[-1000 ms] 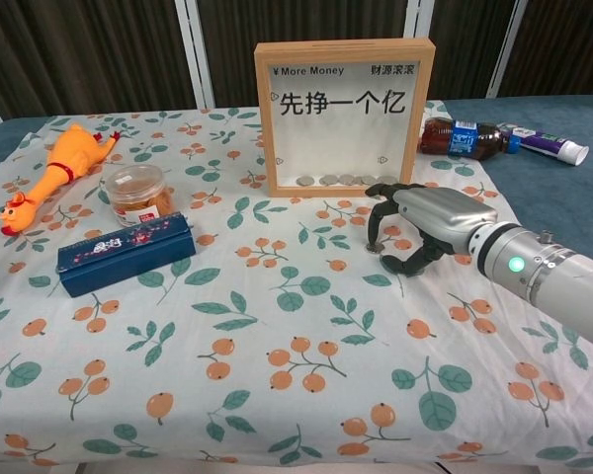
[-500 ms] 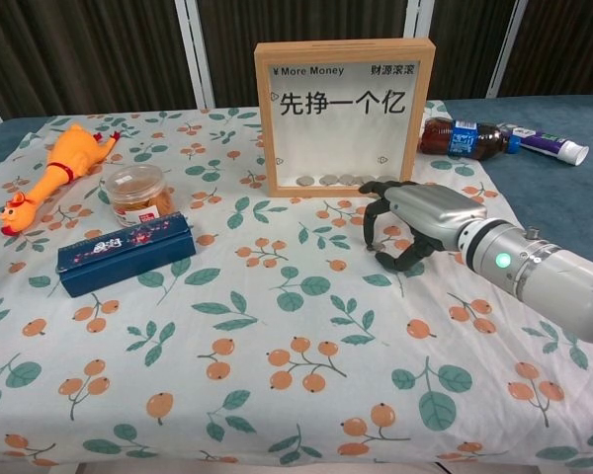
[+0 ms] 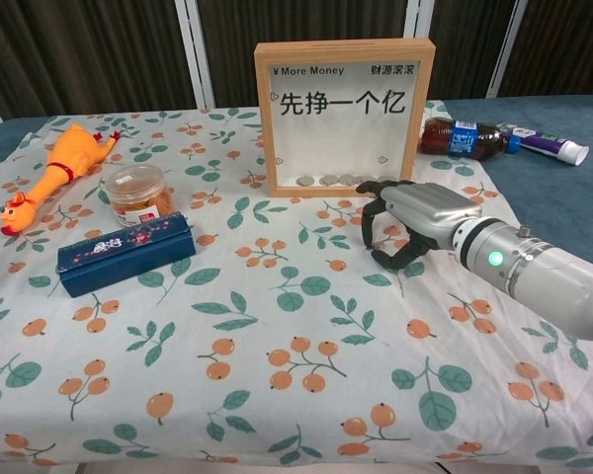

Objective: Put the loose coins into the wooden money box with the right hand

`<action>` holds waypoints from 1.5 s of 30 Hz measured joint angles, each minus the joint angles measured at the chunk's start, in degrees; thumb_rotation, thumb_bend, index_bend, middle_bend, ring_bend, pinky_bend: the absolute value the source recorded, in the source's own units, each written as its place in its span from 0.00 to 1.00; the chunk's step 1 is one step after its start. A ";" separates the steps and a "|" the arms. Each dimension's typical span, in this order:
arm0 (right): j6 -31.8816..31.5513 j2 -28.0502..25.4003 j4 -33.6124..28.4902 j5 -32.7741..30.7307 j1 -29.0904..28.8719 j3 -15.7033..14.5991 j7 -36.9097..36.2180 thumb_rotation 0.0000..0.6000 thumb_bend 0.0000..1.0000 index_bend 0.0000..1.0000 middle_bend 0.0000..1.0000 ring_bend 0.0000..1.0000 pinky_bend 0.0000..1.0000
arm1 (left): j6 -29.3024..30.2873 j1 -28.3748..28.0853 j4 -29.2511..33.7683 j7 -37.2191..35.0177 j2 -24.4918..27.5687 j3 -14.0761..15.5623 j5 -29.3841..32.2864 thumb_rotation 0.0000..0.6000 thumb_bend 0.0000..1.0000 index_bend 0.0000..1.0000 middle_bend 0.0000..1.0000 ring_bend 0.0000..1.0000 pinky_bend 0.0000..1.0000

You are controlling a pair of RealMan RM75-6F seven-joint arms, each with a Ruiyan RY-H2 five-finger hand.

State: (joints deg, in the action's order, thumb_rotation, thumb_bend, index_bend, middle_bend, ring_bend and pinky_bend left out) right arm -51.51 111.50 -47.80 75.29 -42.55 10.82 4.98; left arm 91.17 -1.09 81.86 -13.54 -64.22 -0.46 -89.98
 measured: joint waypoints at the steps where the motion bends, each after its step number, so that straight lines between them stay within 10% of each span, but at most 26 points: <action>1: 0.08 0.08 0.14 -0.08 -0.08 0.06 0.15 1.00 0.54 0.62 0.15 0.00 0.00 | 0.04 0.02 -0.01 -0.03 0.01 0.00 0.00 1.00 0.44 0.00 0.00 0.00 0.00; 31: -1.27 -0.06 -0.56 0.10 -1.09 1.42 -1.84 1.00 0.58 0.73 0.22 0.00 0.00 | 1.46 0.38 -1.23 -1.32 -0.31 -0.09 -1.04 1.00 0.44 0.00 0.00 0.00 0.00; 39: -4.51 -3.01 -5.96 1.41 -0.64 2.18 -3.05 1.00 0.58 0.73 0.22 0.00 0.00 | 1.33 0.27 -1.32 -1.13 -0.48 -0.22 -0.91 1.00 0.44 0.00 0.00 0.00 0.00; 45: -8.12 -10.34 -20.88 1.12 -0.99 6.32 -1.65 1.00 0.58 0.73 0.22 0.00 0.00 | 0.81 -0.02 -1.16 -0.43 -0.69 -0.36 -0.68 1.00 0.44 0.00 0.00 0.00 0.00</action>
State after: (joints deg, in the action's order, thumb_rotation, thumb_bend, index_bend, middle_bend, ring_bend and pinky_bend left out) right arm -59.64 101.16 -68.67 76.41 -43.54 17.15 3.33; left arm 91.98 -1.11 80.70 -13.98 -64.91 -0.81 -90.66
